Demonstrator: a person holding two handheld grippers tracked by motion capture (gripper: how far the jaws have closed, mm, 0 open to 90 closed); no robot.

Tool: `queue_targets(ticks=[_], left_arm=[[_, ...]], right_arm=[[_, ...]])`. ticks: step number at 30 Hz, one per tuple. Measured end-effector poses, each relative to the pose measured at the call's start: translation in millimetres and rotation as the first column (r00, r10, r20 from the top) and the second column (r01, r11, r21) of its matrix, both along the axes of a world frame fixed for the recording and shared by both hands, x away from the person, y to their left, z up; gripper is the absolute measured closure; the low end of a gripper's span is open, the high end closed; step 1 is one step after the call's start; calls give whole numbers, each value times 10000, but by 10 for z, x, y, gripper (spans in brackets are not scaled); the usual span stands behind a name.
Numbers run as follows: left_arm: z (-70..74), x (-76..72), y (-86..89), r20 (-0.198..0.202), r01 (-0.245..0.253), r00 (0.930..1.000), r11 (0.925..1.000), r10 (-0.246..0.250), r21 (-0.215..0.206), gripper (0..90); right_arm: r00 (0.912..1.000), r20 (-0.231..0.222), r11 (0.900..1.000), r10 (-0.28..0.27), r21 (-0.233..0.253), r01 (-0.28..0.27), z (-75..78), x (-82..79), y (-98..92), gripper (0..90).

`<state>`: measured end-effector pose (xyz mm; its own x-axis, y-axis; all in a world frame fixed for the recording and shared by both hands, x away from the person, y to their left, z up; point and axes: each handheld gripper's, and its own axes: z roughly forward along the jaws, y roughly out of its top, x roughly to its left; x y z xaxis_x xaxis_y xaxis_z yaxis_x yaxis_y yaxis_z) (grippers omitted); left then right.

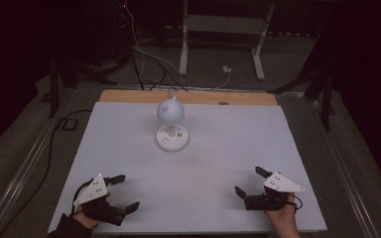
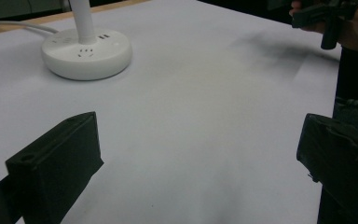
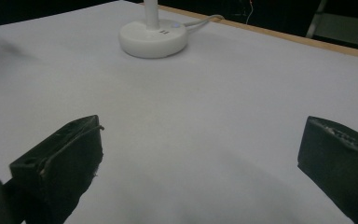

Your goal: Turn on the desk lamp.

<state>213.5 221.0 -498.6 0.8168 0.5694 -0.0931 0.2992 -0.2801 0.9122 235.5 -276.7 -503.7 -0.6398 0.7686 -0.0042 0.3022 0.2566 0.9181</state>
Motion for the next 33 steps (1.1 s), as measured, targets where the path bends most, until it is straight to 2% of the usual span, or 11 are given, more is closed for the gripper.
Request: queue_targets(ticks=[15, 26, 33], left_arm=[[126, 2, -78, 29, 266, 9996, 9996, -266, 2, 3], [248, 68, -148, 39, 238, 9997, 9996, -239, 175, 3], [311, 103, -166, 73, 128, 9999, 9998, -129, 131, 3]], right_arm=[[10000, 42, 10000, -21, 82, 20, 13, -9, -2, 0], [10000, 9, 9999, -36, 166, 35, 12, -15, -13, 0], [10000, 12, 9998, 0, 187, 0, 13, -17, -8, 0]])
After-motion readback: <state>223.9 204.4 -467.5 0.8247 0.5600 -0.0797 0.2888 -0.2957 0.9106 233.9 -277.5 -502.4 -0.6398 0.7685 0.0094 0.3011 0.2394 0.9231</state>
